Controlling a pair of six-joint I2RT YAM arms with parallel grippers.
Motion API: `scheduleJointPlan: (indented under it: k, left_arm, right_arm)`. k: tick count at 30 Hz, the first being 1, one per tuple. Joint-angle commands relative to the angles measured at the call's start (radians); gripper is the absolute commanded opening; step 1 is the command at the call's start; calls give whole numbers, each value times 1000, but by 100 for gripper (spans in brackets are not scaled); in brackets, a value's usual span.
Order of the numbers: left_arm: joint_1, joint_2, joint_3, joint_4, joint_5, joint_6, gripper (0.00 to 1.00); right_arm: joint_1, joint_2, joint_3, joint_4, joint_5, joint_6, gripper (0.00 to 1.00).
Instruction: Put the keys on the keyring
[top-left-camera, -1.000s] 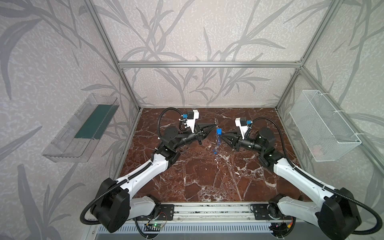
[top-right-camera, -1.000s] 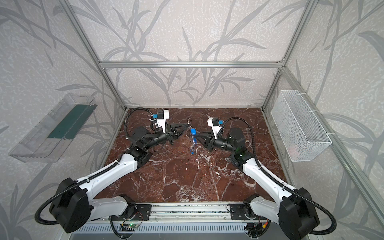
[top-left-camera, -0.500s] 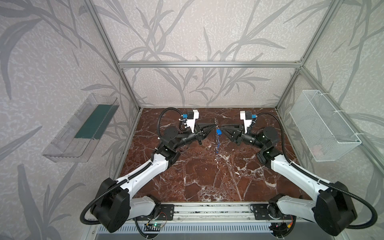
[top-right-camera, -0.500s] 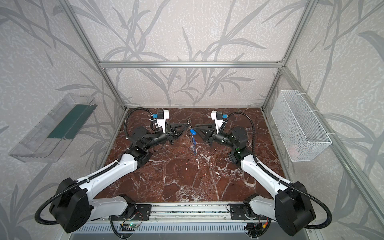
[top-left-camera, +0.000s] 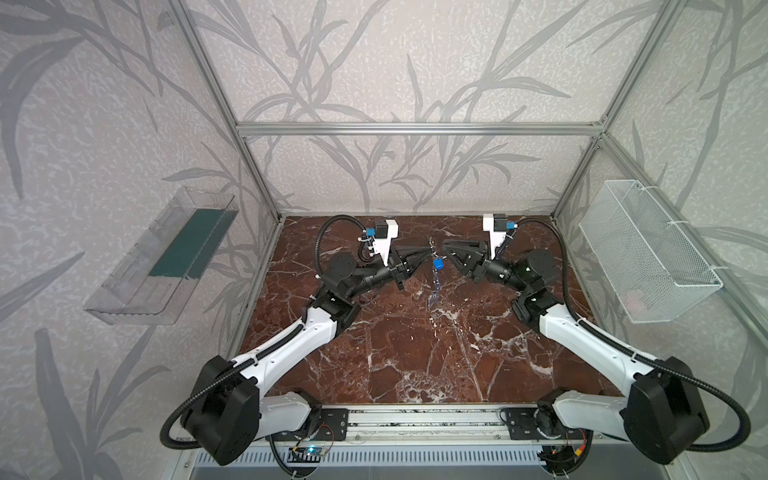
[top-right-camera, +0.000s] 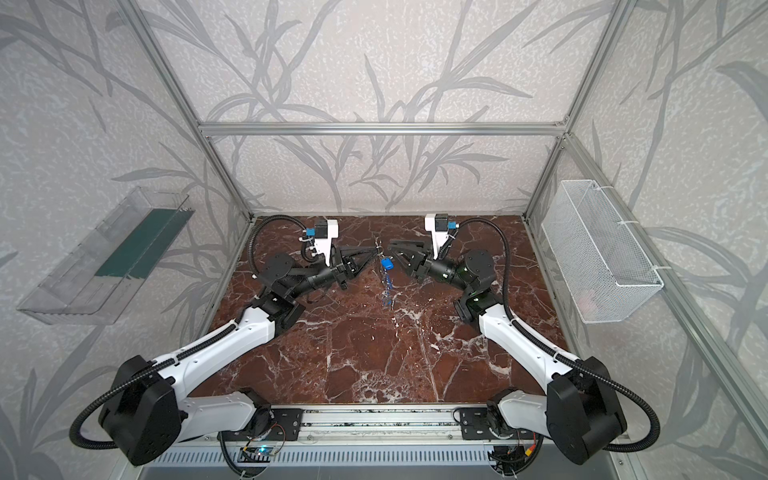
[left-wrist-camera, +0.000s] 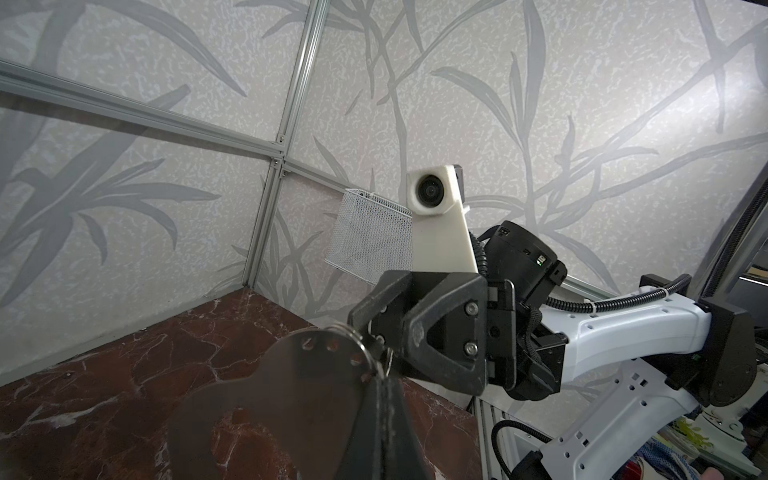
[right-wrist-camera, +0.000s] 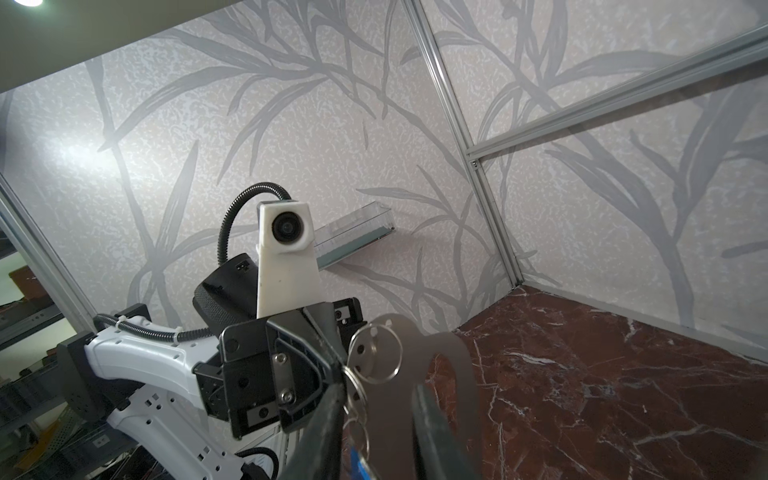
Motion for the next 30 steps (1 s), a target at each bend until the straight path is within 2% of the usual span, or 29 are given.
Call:
scheduleJointPlan:
  k: [1, 4, 11, 14, 22, 27, 30]
  left_arm:
    - [-3, -17, 4, 52, 20, -6, 0]
    - [-4, -15, 7, 52, 22, -6, 0]
    - [-5, -8, 11, 56, 32, -15, 0]
    - [-4, -10, 14, 54, 32, -15, 0]
    - [-5, -9, 16, 57, 30, -17, 0]
    - [-5, -7, 19, 57, 32, -18, 0]
    - [-4, -8, 19, 57, 31, -17, 0]
  right_arm:
    - [-11, -37, 14, -5, 48, -22, 29]
    - [-10, -13, 37, -2, -20, -10, 24]
    - [5, 35, 62, 39, -120, 34, 21]
    - [9, 45, 72, 29, -138, 32, 17]
    - [32, 62, 74, 4, -160, 18, 17]
    - [38, 74, 71, -2, -164, 17, 13]
    - [39, 78, 71, 1, -169, 19, 8]
